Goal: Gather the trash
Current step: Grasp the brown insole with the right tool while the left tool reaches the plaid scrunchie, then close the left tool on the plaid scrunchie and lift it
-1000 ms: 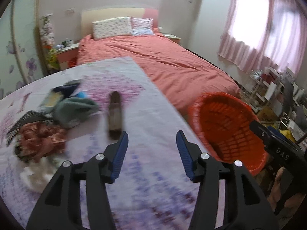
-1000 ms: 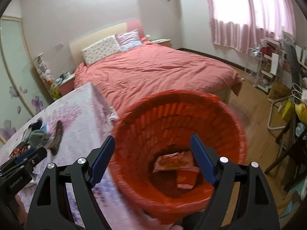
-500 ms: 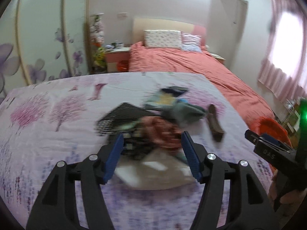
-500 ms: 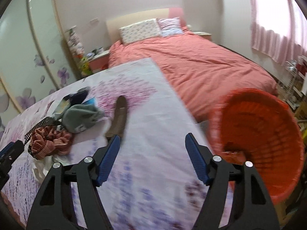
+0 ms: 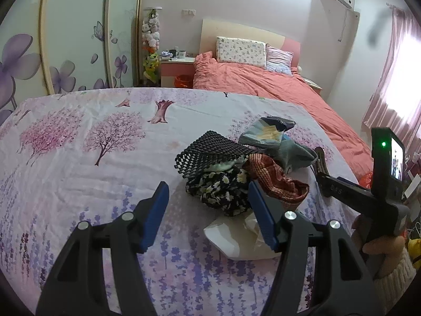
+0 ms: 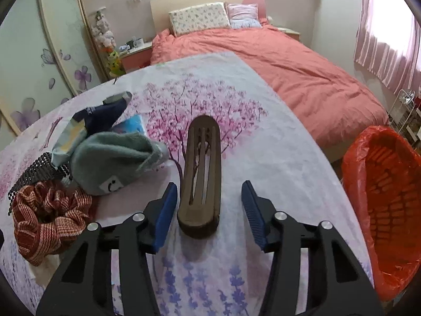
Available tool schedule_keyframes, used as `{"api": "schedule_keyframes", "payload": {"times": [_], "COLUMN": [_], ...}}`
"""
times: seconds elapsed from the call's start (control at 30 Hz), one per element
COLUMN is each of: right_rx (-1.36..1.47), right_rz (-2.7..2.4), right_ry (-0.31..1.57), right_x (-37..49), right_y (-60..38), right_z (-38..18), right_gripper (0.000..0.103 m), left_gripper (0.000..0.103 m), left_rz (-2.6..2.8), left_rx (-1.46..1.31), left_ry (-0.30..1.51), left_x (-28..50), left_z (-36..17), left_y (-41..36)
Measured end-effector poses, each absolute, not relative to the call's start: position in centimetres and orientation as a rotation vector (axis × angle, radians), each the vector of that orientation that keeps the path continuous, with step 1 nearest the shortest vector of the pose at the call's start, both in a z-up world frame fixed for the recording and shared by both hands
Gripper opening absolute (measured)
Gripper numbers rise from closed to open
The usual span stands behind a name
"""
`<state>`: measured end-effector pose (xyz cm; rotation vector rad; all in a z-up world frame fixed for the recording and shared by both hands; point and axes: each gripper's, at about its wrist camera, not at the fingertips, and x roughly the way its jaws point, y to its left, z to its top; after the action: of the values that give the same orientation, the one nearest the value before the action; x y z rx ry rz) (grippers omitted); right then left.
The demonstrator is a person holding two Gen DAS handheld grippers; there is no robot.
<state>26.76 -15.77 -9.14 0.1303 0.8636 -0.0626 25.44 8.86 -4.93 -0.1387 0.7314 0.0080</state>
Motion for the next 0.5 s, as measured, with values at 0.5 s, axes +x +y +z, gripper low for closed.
{"api": "schedule_keyframes", "payload": {"times": [0.5], "right_rx": [0.102], "right_rz": [-0.107], "right_ry": [0.866], "right_x": [24.3], "right_y": [-17.5], "right_z": [-9.0], "right_gripper": [0.032], "left_gripper": [0.062], "left_rz": [-0.096], "left_rx": [-0.144], "left_ry": [0.75], "left_x": [27.0], "left_z": [-5.4], "left_y": [5.0]}}
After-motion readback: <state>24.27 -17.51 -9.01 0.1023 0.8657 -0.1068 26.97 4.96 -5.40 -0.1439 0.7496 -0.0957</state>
